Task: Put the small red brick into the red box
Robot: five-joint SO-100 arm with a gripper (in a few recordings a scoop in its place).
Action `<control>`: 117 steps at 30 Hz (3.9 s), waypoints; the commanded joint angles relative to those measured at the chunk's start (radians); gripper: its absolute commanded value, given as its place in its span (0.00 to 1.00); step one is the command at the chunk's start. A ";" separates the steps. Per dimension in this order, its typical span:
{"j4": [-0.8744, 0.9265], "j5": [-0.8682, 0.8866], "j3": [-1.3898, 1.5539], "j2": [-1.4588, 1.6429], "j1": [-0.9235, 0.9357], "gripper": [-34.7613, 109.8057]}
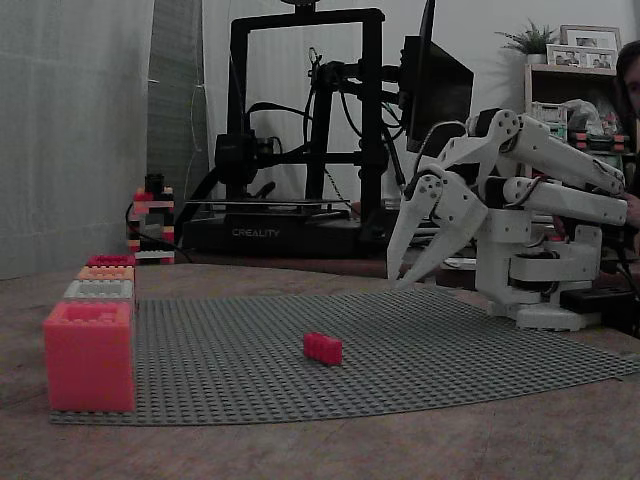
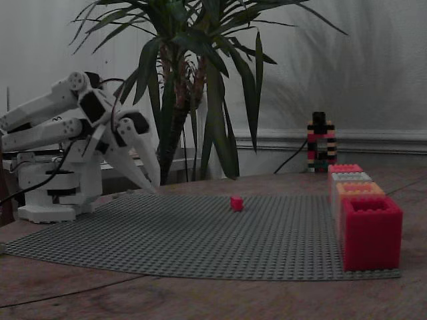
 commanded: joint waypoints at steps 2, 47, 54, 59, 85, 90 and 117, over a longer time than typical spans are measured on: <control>0.031 0.015 -0.006 0.011 -0.017 0.24; -0.143 -0.198 -1.037 -1.540 -0.368 0.37; -0.273 -0.189 -1.046 -1.640 -0.416 0.37; -0.336 -0.187 -1.055 -1.669 -0.426 0.37; -0.529 -0.130 -1.072 -1.732 -0.394 0.24; -0.638 -0.066 -1.077 -1.638 -0.249 0.24; -1.045 0.061 -1.451 -1.968 0.307 0.24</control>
